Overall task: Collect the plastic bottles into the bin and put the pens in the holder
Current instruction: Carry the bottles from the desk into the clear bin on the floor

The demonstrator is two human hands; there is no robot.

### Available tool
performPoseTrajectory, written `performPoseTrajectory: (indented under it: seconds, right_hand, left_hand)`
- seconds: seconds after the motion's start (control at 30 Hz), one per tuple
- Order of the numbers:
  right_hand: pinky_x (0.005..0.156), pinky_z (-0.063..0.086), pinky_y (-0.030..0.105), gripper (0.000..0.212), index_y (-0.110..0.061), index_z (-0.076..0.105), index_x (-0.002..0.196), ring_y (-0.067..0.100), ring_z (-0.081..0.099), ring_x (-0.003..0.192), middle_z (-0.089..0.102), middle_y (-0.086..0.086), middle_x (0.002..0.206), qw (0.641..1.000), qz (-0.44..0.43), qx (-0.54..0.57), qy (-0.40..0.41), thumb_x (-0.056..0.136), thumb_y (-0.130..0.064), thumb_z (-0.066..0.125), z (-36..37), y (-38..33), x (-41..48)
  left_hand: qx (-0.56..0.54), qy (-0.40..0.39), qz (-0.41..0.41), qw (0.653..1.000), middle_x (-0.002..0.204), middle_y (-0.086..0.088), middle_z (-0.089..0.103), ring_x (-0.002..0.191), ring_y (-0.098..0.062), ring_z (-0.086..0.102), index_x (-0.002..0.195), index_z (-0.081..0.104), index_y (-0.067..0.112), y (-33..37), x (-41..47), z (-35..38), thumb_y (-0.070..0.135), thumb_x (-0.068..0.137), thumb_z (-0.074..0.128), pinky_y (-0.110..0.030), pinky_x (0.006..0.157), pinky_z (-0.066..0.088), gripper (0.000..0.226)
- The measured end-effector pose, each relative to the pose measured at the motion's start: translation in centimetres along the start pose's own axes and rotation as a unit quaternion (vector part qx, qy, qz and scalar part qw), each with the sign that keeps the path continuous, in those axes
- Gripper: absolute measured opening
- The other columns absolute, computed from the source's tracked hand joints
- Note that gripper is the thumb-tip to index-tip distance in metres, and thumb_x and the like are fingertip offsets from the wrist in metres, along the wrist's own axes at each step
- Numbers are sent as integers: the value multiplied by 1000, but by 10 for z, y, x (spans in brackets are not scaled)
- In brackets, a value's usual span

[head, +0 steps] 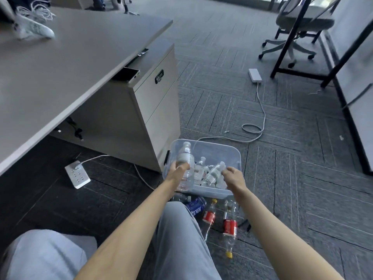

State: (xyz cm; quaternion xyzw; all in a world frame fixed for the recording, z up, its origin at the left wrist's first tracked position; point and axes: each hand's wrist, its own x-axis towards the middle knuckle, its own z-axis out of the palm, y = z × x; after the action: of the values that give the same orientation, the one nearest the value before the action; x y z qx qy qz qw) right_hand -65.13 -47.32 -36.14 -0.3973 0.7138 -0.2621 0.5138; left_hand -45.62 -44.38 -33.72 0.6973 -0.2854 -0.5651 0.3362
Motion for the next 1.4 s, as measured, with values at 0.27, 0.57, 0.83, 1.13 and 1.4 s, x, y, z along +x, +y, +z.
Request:
performPoseTrajectory:
  seconds: [0.27,0.57,0.83,1.13,1.4]
  right_hand:
    - [101,47,45,41,-7,61,131,28,60,117,65,11,127,999,-45,-8,28,92,-18,55,-47,-9,1]
    - [80,45,29,29,-4,68,118,19,59,94,68,9,106,994,-94,-55,-6,94,-12,54,-36,-42,-27]
    - [81,52,24,31,-4,66,122,22,65,102,70,14,118,974,-201,-94,-35,93,-11,57,8,-99,-64]
    - [101,49,35,34,-8,68,122,25,66,112,71,12,122,921,-360,-143,-43,90,-13,58,70,-183,-135]
    - [94,50,38,33,-14,68,118,30,63,111,68,10,122,847,-505,-164,-31,87,-14,57,141,-255,-218]
  left_hand:
    - [159,75,-4,984,147,-13,41,133,-32,40,142,40,12,30,31,49,39,89,51,-39,110,33,61]
    - [269,20,25,963,127,-11,61,115,-29,55,121,59,11,21,-1,10,35,91,52,-34,95,42,39]
    - [325,91,94,936,126,-12,60,115,-28,55,117,61,9,54,-51,-58,24,93,46,-31,93,43,32]
    - [368,179,244,879,134,-13,49,123,-29,48,129,52,12,108,-133,-143,26,93,49,-38,101,43,39]
    - [299,298,335,842,129,-4,59,117,-22,56,121,60,20,137,-216,-231,25,89,52,-27,94,41,33]
